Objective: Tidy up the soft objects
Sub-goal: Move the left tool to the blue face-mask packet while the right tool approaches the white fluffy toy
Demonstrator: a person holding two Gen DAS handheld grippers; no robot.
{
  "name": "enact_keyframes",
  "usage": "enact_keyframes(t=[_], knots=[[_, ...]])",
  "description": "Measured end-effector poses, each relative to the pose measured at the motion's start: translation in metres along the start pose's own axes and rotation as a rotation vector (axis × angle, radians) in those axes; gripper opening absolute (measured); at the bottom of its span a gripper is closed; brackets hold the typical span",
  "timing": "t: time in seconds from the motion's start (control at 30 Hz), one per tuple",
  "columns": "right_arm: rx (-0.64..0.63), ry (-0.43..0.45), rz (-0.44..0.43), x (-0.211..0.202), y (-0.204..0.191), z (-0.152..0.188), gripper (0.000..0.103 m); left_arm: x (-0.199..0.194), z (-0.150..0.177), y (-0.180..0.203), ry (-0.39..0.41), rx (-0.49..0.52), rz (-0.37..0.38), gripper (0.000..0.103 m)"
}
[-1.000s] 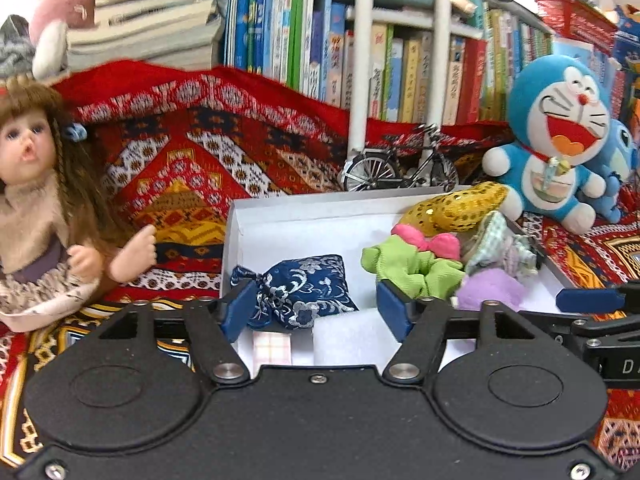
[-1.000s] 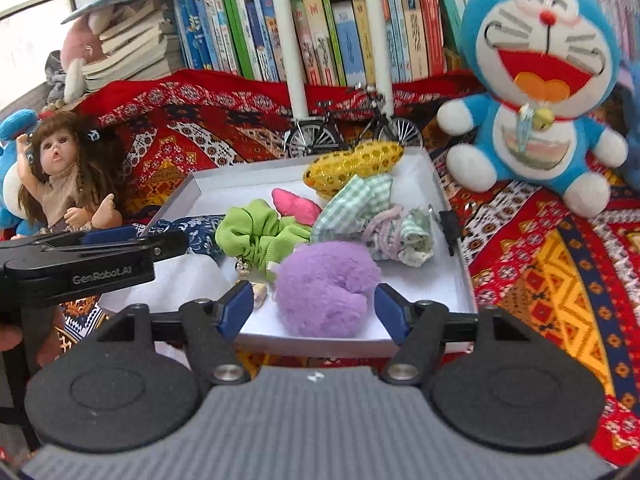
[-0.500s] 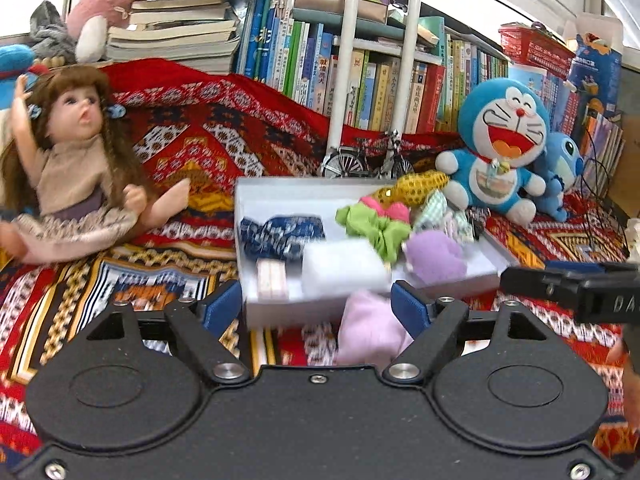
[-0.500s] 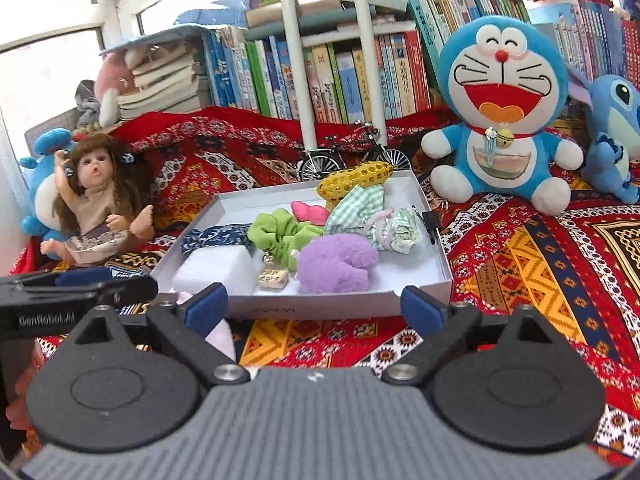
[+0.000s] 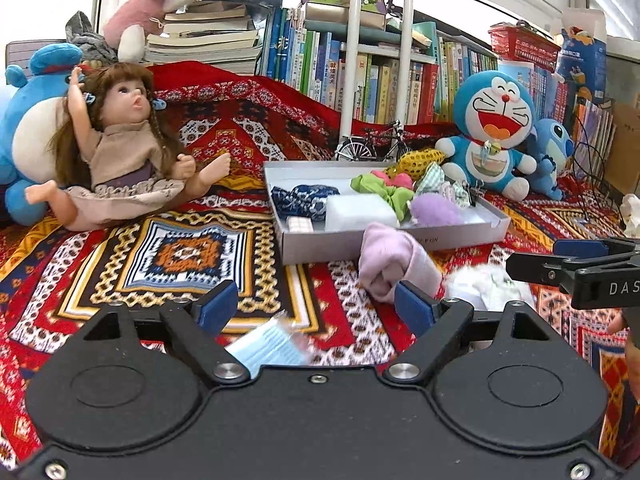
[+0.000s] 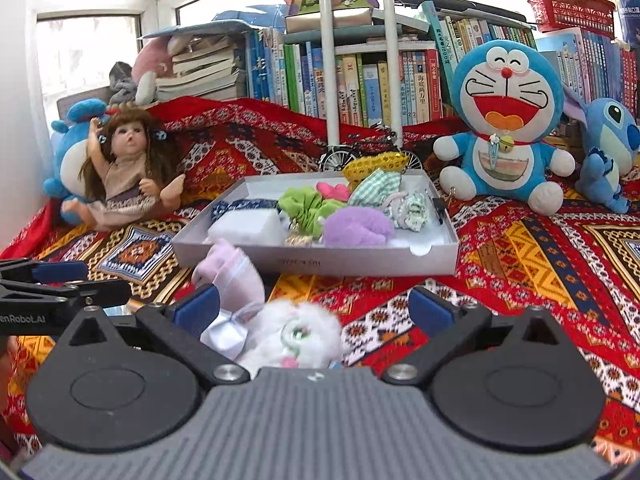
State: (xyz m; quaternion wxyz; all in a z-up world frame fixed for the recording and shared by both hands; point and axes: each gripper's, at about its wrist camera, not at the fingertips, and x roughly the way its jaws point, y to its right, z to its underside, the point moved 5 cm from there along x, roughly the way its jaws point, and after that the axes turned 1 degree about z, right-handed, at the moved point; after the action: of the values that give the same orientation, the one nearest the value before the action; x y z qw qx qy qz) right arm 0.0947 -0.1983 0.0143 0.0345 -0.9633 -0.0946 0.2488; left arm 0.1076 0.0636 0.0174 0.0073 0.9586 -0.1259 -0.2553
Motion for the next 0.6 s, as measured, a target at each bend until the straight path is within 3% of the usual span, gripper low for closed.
enact_keyframes(t=[0.47,0.6], knots=[[-0.072,-0.052,0.002,-0.004,-0.009,0.032,0.103,-0.008,0.028,-0.014,-0.007,0.059,-0.071,0.086],[-0.092,-0.05,0.033,-0.004,-0.01,0.034,0.099,-0.005,0.034,-0.02,-0.025,0.048,-0.082,0.086]])
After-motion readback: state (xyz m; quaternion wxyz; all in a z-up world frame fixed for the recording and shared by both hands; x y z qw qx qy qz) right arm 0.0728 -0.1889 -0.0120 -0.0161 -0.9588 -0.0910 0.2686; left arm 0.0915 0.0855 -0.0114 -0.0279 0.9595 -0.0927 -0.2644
